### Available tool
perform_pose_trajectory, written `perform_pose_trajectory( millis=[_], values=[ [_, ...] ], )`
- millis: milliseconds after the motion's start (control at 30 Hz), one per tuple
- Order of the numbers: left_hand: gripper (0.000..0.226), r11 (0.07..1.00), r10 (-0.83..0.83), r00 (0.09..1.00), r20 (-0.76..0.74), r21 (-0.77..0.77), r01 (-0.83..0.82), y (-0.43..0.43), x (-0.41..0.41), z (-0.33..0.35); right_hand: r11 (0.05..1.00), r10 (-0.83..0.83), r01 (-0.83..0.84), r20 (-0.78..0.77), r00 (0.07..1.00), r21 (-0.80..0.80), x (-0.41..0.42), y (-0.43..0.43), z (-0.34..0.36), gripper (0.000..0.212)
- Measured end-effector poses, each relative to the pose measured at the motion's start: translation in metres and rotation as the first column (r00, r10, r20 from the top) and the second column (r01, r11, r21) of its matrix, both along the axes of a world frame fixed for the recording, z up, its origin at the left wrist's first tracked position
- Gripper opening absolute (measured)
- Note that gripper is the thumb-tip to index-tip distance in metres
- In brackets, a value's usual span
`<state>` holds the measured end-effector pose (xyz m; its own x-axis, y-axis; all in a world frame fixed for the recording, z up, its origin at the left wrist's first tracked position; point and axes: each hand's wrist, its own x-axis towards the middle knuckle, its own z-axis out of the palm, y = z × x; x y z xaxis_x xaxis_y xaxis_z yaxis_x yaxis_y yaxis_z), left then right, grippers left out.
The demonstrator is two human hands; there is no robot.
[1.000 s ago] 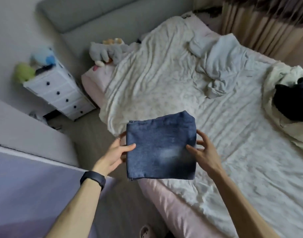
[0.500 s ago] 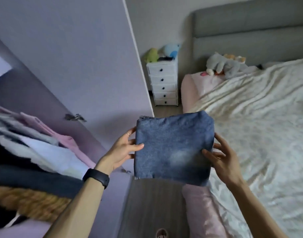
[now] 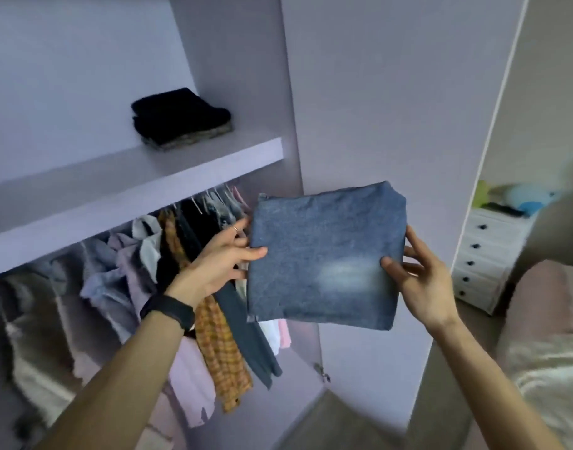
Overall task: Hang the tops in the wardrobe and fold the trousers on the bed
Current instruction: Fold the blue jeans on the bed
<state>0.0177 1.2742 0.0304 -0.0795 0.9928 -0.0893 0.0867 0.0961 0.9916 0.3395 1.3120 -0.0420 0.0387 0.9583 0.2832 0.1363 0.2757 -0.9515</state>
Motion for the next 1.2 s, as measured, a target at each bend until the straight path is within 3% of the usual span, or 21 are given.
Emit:
perform_pose_trajectory(
  millis=[300, 533, 667, 833, 933, 1000, 1067, 1100, 1200],
  values=[
    [0.061, 0.919, 0.321, 0.943, -0.083, 0.268, -0.289, -0.007, -0.101, 0.135, 0.956, 0.18, -0.182, 0.027, 0.983, 0.229, -0.144, 0.09, 0.138, 0.065],
    [0.046, 0.82, 0.554, 0.814, -0.177, 0.285, -0.496, 0.011, -0.217, 0.217, 0.913, 0.292, -0.329, 0.175, 0.94, 0.242, -0.285, 0.162, 0.23, 0.055],
    [0.036, 0.764, 0.643, 0.737, -0.21, 0.239, -0.599, 0.011, -0.29, 0.231, 0.87, 0.413, -0.46, 0.25, 0.876, 0.177, -0.379, 0.186, 0.257, 0.038],
    [0.034, 0.658, 0.752, 0.63, -0.191, 0.178, -0.732, 0.004, -0.359, 0.213, 0.829, 0.469, -0.546, 0.384, 0.796, 0.12, -0.484, 0.199, 0.262, 0.057],
    [0.053, 0.586, 0.806, 0.555, -0.207, 0.142, -0.798, 0.005, -0.391, 0.196, 0.805, 0.482, -0.587, 0.488, 0.727, 0.08, -0.534, 0.206, 0.26, 0.057],
    [0.078, 0.619, 0.704, 0.499, -0.506, 0.093, -0.78, 0.006, -0.398, 0.188, 0.804, 0.434, -0.59, 0.605, 0.668, 0.075, -0.552, 0.213, 0.251, 0.054],
    [0.09, 0.672, 0.475, 0.371, -0.798, 0.057, -0.738, 0.004, -0.395, 0.182, 0.76, 0.409, -0.641, 0.687, 0.601, 0.109, -0.556, 0.211, 0.241, 0.044],
    [0.089, 0.716, 0.417, 0.357, -0.836, 0.06, -0.696, 0.002, -0.389, 0.18, 0.707, 0.412, -0.691, 0.705, 0.577, 0.153, -0.555, 0.207, 0.237, 0.04],
    [0.082, 0.846, 0.234, 0.425, -0.875, -0.032, -0.532, -0.003, -0.367, 0.173, 0.501, 0.338, -0.811, 0.795, 0.504, 0.301, -0.548, 0.188, 0.222, 0.042]
  ],
)
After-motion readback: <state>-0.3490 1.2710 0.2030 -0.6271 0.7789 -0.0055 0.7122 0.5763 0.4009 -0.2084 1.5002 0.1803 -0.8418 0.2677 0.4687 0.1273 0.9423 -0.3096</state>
